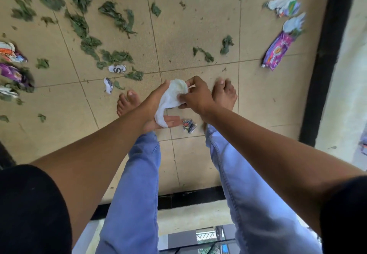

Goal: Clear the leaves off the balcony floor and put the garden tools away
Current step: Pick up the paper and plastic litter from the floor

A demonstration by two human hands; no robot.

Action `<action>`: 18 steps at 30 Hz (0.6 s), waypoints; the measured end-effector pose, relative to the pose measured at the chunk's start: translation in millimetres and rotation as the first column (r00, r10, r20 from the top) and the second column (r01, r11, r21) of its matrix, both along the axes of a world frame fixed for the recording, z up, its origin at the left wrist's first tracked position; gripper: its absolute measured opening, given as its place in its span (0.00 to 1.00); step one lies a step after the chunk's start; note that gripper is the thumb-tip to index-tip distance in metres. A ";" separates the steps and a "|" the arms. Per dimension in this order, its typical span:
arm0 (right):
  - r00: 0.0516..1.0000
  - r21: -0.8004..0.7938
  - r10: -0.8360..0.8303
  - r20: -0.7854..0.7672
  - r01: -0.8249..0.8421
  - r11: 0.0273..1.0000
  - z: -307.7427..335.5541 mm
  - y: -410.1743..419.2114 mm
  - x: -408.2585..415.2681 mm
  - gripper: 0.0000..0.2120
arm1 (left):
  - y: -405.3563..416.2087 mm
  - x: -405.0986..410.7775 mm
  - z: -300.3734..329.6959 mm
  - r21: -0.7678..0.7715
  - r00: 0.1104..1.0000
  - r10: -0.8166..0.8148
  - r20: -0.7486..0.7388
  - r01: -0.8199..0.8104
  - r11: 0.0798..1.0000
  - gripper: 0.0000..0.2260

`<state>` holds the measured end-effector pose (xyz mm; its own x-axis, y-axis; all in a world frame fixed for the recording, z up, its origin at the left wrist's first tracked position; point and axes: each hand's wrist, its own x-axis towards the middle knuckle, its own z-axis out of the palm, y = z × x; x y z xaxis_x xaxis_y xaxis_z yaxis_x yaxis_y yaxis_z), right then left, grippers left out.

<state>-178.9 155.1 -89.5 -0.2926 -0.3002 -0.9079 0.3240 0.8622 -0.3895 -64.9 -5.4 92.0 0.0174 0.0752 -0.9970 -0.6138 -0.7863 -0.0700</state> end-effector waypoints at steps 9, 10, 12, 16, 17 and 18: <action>0.913 0.023 0.401 -0.080 -0.400 0.916 116.2 -39.5 6.7 0.12 | -14.4 23.6 -39.3 -0.297 0.989 -0.104 0.109 0.132 0.946 0.07; 0.837 0.111 0.533 -0.129 -0.522 0.846 107.3 -30.1 11.3 0.13 | -16.9 32.1 -41.1 -0.309 0.984 -0.144 0.108 0.171 0.935 0.10; 0.706 0.280 0.708 -0.030 -0.674 0.684 90.8 -9.1 26.3 0.13 | -18.1 46.8 -49.9 -0.366 0.959 -0.239 0.155 0.280 0.888 0.14; 0.879 0.445 0.472 0.058 -0.446 0.776 75.5 19.6 72.0 0.22 | -18.1 62.2 -54.7 -0.374 0.861 -0.443 0.251 0.509 0.776 0.14; 0.944 0.486 0.328 0.040 -0.305 0.819 71.2 23.6 83.5 0.25 | -17.9 64.2 -53.3 -0.383 0.845 -0.475 0.246 0.535 0.753 0.20; 0.980 0.517 0.200 0.009 -0.175 0.838 65.0 26.4 92.6 0.28 | -18.7 65.9 -50.7 -0.373 0.830 -0.501 0.244 0.558 0.742 0.27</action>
